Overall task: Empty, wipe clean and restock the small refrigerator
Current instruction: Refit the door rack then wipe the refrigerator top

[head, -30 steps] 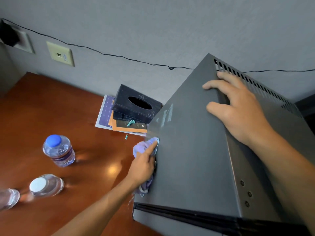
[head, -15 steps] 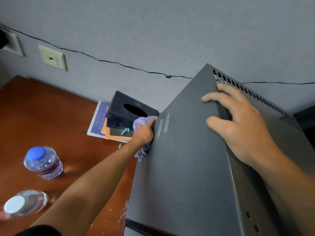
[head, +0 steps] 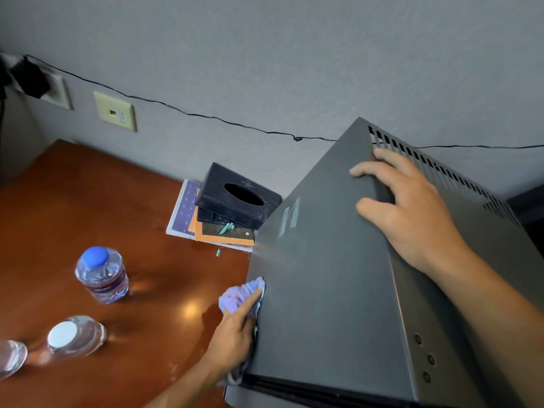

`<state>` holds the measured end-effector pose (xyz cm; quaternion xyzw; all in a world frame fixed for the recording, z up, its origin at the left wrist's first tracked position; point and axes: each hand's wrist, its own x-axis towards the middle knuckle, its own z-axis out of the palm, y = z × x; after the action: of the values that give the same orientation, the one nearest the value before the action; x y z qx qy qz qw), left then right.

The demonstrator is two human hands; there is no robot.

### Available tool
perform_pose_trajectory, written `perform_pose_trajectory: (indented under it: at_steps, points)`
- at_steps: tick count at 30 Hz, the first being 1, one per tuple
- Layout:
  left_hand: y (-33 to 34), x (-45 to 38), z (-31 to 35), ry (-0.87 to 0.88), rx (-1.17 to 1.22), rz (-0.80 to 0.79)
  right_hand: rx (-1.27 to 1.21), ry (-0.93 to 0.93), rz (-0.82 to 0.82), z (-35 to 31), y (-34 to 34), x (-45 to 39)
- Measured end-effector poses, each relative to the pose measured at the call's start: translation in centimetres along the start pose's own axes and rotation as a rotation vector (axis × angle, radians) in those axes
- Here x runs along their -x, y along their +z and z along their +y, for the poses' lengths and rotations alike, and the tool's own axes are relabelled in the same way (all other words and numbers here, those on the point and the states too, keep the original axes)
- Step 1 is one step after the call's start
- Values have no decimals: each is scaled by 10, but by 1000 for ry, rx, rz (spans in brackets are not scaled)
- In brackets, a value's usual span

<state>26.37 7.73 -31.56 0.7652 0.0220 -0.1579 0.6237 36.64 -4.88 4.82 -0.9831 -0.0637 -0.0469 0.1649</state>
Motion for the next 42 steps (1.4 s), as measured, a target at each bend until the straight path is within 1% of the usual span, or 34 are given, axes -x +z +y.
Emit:
perform_pose_trajectory:
  at_steps: [2,4,6,9,12,15,17,19,21,24,27,29,32,34,36,39,42]
  points:
    - [1,6,7,-27,13,-9,6,-3,-2,0,0,0]
    - [-4,-9,21,-35,-22,-7,6,-7,-1,0,-1,0]
    - [-12,-44,33,-39,-80,-10,4,-8,-4,1,-1,0]
    - [-26,-111,49,-32,-107,29,-1,-1,-1,1,0,-2]
    - [-31,-131,68,-23,-140,60,-5,3,2,2,0,-2]
    - [-32,-103,93,-24,-58,57,-1,12,-7,0,-1,-1]
    - [-34,-79,116,11,-15,63,7,19,-13,-1,-1,0]
    - [-35,-46,144,90,35,80,18,19,-19,-1,-1,0]
    - [-37,-2,175,174,24,86,24,19,-19,-2,-1,1]
    - [-43,39,201,194,-8,55,25,18,-19,-3,-1,1]
    - [-44,35,201,188,-45,60,29,18,-19,-3,-1,1]
    - [-40,16,191,157,-79,86,35,20,-20,-3,-2,1]
    - [-37,-31,157,72,-74,100,36,25,-20,-3,-2,1]
    - [-35,-66,124,55,-129,124,31,28,-20,-2,-1,0]
    - [-33,-89,97,-19,-197,115,23,31,-21,-1,-1,0]
    - [-36,-93,89,-128,-206,72,16,35,-24,-1,-1,0]
    - [-36,-95,89,-139,-171,48,11,40,-21,-1,-1,-1]
